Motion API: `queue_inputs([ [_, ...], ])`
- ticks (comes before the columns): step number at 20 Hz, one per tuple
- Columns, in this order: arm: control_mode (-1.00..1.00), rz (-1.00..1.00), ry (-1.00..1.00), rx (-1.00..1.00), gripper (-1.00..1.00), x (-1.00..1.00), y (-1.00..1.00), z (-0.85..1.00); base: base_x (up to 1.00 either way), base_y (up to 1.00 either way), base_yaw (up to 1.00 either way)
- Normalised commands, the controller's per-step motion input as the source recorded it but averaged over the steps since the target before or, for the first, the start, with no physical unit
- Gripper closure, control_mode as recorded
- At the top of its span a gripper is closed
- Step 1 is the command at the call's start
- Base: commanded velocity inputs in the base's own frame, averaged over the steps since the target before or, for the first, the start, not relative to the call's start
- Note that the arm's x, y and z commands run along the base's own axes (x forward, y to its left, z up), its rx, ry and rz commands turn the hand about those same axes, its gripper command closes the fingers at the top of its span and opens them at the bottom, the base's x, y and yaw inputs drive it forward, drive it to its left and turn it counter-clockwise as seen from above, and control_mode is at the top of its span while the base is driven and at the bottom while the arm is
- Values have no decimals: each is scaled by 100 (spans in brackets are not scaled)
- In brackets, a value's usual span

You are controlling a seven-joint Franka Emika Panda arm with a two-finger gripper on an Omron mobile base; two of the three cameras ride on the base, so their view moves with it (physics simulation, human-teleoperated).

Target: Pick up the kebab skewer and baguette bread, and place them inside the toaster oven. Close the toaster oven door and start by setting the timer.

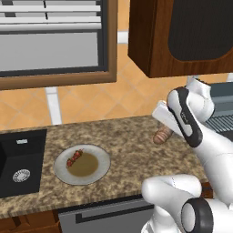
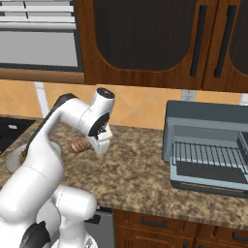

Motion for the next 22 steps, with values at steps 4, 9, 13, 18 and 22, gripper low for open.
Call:
queue_inputs([
  [4,-100,-71,0,0,100,0,-73,1,0,0,0],
  [9,-100,-65,0,0,100,0,-88,10,0,0,0],
  [13,-100,-45,0,0,100,0,-100,22,0,0,0],
  [18,-100,-4,-1,0,100,-6,-97,20,0,0,0],
  [22,-100,0,-1,0,100,0,-86,6,0,0,0],
])
